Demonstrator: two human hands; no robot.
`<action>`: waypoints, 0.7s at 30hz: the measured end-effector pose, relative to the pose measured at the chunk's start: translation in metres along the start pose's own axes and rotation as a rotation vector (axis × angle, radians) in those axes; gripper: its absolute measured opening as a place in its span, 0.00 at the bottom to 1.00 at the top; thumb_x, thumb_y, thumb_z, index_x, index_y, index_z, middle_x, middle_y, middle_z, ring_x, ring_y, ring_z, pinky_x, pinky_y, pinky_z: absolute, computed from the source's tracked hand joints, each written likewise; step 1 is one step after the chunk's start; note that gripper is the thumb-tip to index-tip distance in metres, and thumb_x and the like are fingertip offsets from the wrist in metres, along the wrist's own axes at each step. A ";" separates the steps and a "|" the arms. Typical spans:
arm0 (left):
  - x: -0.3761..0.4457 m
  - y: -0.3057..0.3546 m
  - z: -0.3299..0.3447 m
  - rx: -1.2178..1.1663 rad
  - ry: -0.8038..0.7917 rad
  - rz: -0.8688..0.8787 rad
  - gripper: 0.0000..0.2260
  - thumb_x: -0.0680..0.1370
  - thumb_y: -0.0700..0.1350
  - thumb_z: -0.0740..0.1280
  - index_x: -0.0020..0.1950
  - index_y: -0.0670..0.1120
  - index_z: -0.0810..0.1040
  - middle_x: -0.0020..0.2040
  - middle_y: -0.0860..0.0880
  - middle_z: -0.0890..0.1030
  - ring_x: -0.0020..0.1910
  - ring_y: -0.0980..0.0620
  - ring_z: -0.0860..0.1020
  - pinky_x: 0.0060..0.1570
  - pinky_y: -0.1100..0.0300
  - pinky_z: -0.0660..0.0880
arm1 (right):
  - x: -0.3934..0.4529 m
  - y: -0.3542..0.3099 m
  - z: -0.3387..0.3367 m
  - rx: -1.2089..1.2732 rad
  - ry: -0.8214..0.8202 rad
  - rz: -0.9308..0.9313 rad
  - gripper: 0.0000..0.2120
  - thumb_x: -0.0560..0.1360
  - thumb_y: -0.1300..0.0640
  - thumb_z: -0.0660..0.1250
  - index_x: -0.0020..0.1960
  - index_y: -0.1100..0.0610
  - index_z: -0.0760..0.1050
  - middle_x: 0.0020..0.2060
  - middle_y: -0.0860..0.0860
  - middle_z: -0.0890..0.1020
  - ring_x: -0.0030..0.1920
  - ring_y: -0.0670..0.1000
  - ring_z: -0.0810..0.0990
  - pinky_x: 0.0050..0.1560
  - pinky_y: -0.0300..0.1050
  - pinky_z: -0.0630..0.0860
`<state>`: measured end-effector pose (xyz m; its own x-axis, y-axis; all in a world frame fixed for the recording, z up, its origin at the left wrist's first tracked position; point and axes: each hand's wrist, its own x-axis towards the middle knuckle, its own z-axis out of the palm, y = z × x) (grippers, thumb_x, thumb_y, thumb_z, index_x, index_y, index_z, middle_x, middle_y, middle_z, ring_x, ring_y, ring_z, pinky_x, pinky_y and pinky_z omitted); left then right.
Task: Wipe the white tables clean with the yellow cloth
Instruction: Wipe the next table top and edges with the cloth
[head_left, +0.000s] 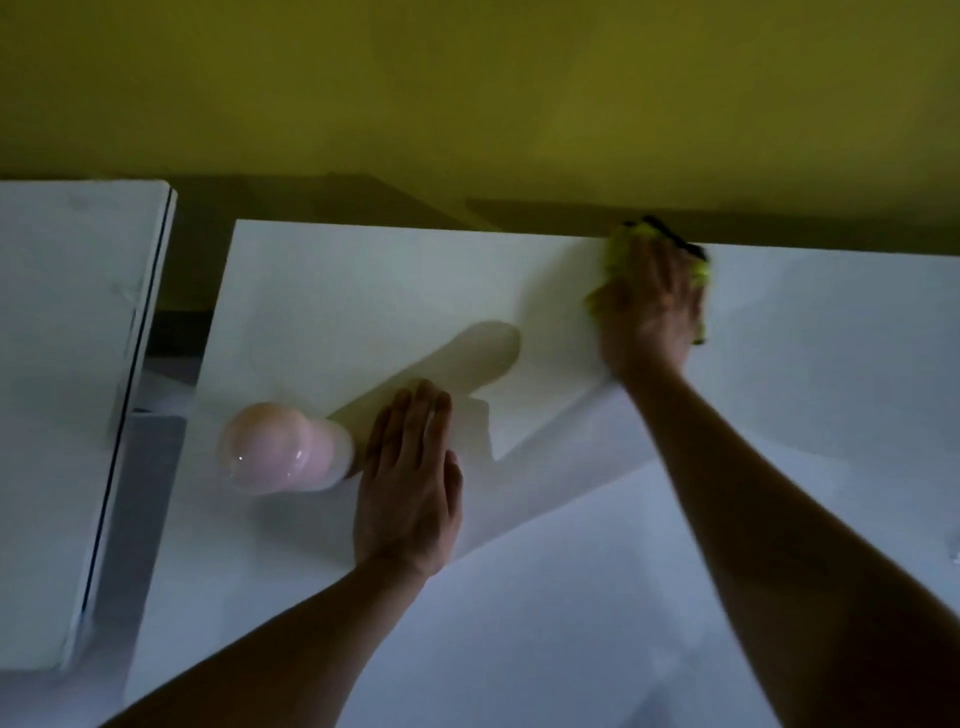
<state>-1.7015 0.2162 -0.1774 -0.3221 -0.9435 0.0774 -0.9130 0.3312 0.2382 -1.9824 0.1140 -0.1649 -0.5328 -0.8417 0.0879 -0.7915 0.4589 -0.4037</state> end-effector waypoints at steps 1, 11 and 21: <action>0.001 0.000 0.001 0.006 0.003 0.003 0.26 0.83 0.46 0.54 0.81 0.41 0.66 0.81 0.41 0.65 0.81 0.41 0.63 0.80 0.46 0.60 | 0.009 0.012 -0.004 0.005 0.017 0.092 0.30 0.79 0.50 0.61 0.80 0.50 0.60 0.79 0.52 0.60 0.80 0.54 0.54 0.79 0.55 0.49; 0.002 0.000 0.003 -0.006 0.018 0.014 0.26 0.83 0.46 0.53 0.81 0.41 0.65 0.82 0.42 0.64 0.81 0.41 0.62 0.81 0.47 0.57 | 0.005 -0.124 0.048 -0.030 -0.202 -0.332 0.30 0.78 0.48 0.60 0.79 0.49 0.61 0.79 0.49 0.60 0.80 0.51 0.53 0.79 0.53 0.46; 0.003 0.000 0.001 -0.016 0.017 0.023 0.25 0.83 0.46 0.54 0.79 0.39 0.67 0.79 0.39 0.68 0.79 0.38 0.66 0.79 0.44 0.61 | 0.005 -0.053 0.025 0.017 -0.137 -0.228 0.30 0.78 0.48 0.62 0.79 0.49 0.61 0.79 0.50 0.62 0.80 0.51 0.55 0.78 0.52 0.50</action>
<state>-1.7023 0.2130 -0.1779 -0.3386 -0.9357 0.0994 -0.9011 0.3528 0.2520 -1.9352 0.0782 -0.1657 -0.2947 -0.9540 0.0550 -0.8807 0.2488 -0.4030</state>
